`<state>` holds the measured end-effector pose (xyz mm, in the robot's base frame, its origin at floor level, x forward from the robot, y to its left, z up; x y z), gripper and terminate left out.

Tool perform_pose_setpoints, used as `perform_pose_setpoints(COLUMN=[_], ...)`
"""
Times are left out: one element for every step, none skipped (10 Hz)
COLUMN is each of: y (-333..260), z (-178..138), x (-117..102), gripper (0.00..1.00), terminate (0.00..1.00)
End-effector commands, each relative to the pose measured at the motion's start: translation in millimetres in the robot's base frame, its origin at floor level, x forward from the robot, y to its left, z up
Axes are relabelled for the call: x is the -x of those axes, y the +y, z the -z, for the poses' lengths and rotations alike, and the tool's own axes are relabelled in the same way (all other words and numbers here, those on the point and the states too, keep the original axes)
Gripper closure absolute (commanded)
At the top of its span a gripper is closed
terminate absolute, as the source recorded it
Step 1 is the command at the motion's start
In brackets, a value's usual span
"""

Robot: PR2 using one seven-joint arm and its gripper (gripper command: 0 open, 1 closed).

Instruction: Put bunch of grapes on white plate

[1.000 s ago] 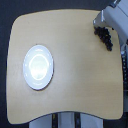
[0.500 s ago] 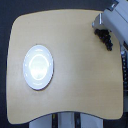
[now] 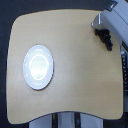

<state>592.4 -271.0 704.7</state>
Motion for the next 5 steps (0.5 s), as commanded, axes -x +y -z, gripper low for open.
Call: perform_pose_setpoints(y=[2.1,-2.2,-2.2,-2.1,-1.4], z=[-7.4,-10.5,-11.5,-12.1,-12.4], x=[-2.4,-2.3,-3.1,-4.4,-5.5], gripper=[1.0,1.0,1.0,1.0,1.0], terminate=[0.0,0.0,0.0,0.0,0.0])
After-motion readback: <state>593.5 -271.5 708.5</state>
